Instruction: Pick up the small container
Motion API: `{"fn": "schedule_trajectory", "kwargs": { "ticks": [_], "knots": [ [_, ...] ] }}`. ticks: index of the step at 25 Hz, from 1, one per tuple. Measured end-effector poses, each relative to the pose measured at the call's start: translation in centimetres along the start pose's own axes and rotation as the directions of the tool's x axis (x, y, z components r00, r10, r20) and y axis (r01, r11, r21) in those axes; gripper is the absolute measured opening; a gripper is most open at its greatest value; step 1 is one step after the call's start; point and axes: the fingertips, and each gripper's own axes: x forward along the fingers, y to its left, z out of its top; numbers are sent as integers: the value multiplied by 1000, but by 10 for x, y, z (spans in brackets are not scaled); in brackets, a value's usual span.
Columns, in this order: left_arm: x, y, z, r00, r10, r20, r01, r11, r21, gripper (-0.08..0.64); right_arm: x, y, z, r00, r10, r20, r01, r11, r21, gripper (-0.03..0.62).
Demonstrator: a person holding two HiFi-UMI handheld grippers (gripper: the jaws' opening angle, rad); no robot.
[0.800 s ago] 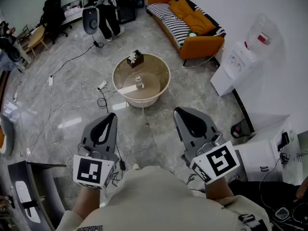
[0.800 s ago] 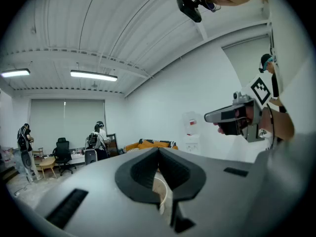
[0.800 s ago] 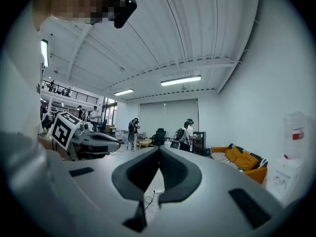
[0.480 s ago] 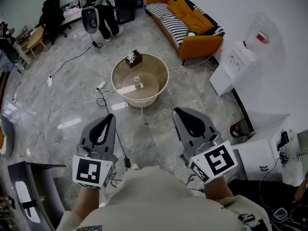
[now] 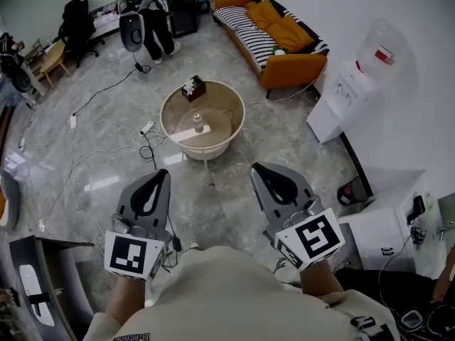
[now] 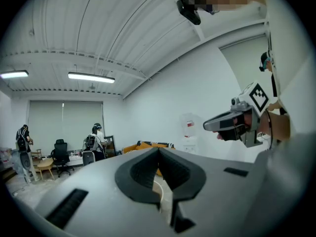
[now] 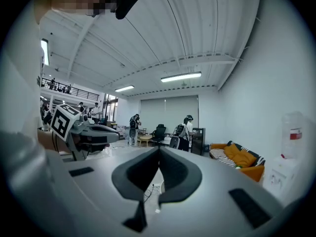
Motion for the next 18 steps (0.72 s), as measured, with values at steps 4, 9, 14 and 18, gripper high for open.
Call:
{"fn": "schedule_trajectory", "kwargs": {
  "ticks": [4,9,14,18],
  "knots": [
    [3,-13,1,1000,9,19,-9,1000,-5,6,-10,-11,-8,1000,5,-7,-5,1000,-2,-3],
    [6,-27,-8,999,35,-7,-35,999,-4,6,-18,-15,-18,1000,26,-5,-26,1000,7,-3],
    [7,-28,-9,998,62,19,-61,998,-20,6,-20,-19,-24,1000,29,-10,-29,1000,-2,-3],
    [15,-26,-20,998,61,2,-61,998,-32,6,-14,-24,-29,999,29,-13,-29,1000,-5,-3]
  ]
}}
